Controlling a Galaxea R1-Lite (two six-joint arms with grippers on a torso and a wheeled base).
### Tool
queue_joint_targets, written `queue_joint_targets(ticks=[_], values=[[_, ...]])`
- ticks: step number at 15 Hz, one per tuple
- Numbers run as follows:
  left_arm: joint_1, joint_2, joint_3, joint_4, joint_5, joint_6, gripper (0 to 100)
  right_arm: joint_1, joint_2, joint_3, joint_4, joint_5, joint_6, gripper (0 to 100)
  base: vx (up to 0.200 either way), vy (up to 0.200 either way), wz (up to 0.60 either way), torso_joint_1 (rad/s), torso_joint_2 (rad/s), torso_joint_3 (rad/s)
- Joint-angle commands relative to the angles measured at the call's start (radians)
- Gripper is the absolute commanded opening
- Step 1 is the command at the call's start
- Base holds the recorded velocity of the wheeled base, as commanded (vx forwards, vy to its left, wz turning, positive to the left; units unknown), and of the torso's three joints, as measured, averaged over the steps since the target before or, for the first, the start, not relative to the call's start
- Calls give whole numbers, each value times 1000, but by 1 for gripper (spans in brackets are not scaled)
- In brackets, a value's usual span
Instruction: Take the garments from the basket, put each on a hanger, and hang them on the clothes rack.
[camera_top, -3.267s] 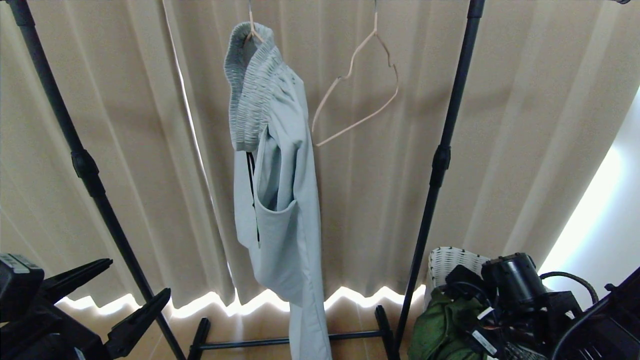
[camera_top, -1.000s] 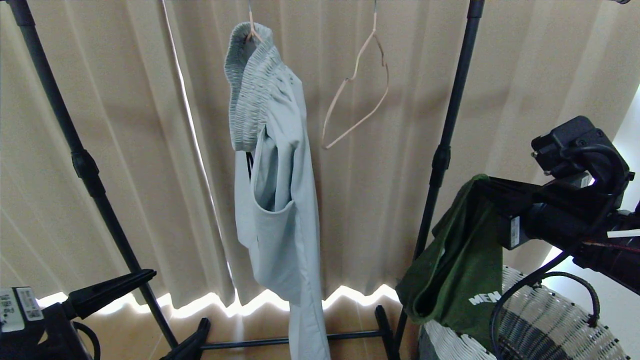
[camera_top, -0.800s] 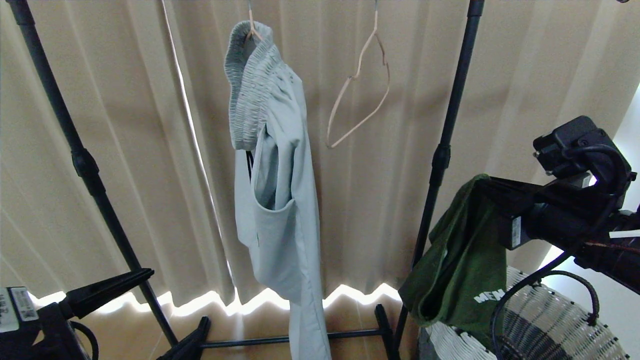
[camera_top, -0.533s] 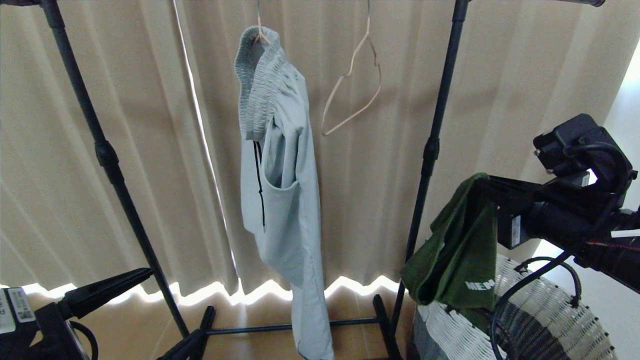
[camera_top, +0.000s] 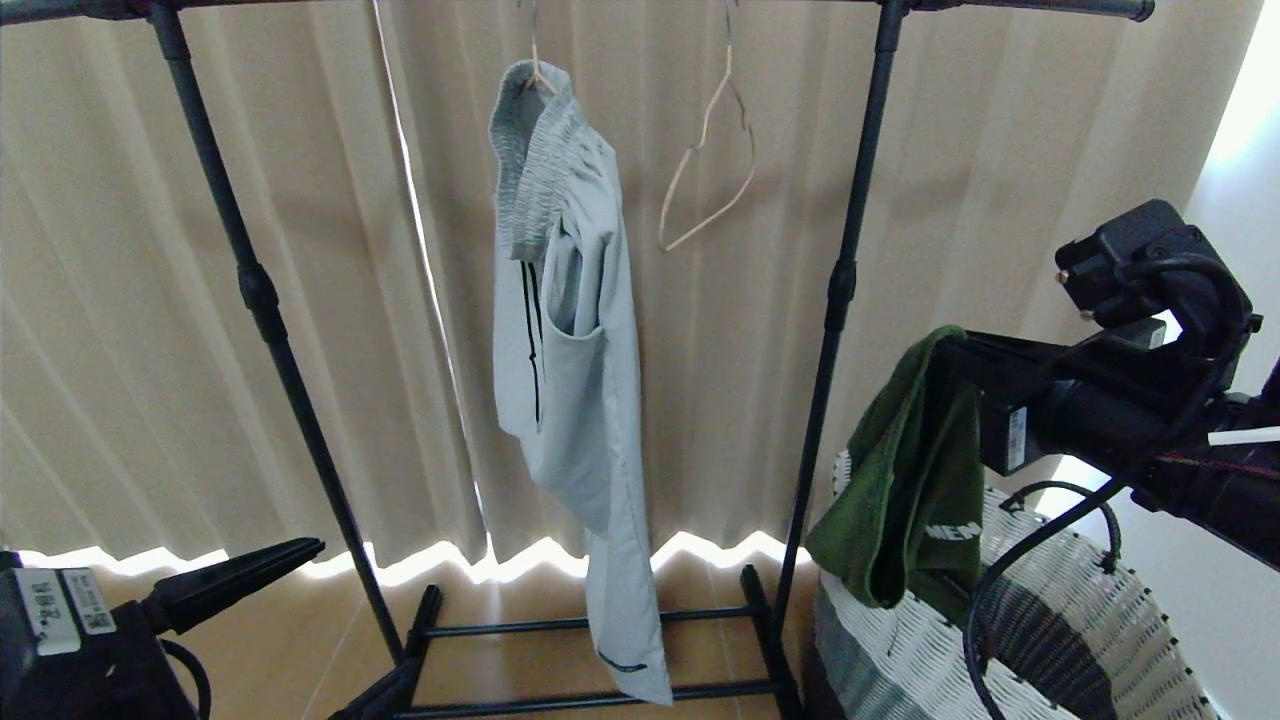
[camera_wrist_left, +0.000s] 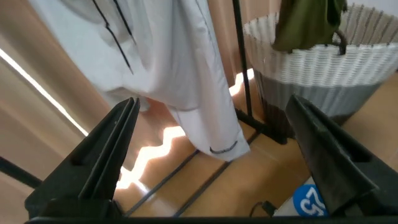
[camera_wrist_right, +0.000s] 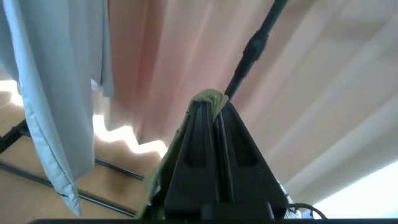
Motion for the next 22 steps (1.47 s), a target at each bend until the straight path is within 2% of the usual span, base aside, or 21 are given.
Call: queue_joint_targets(ticks=[1, 4, 8, 11, 12, 14, 17, 22], values=[[-12, 44, -1, -1, -2, -2, 100, 34, 14, -20, -2, 0, 1, 0, 0, 0, 0, 0, 0, 0], [-66, 99, -19, -1, 0, -8, 100, 70, 19, -40, -5, 9, 7, 0, 0, 0, 0, 0, 0, 0], [-164, 213, -140, -1, 0, -17, 100, 134, 48, -124, -5, 23, 24, 0, 0, 0, 0, 0, 0, 0], [-284, 344, -257, -1, 6, -149, 100, 200, 59, -169, -5, 28, 75, 0, 0, 0, 0, 0, 0, 0], [-325, 394, -301, -1, 9, -215, 100, 215, 63, -181, -6, 34, 87, 0, 0, 0, 0, 0, 0, 0], [-357, 469, -363, -1, 23, -278, 100, 249, 77, -197, -14, 51, 102, 0, 0, 0, 0, 0, 0, 0], [-359, 598, -462, -5, 66, -333, 100, 288, 79, -215, -17, 83, 139, 0, 0, 0, 0, 0, 0, 0], [-359, 729, -574, -5, 87, -428, 100, 307, 72, -212, -20, 89, 162, 0, 0, 0, 0, 0, 0, 0]])
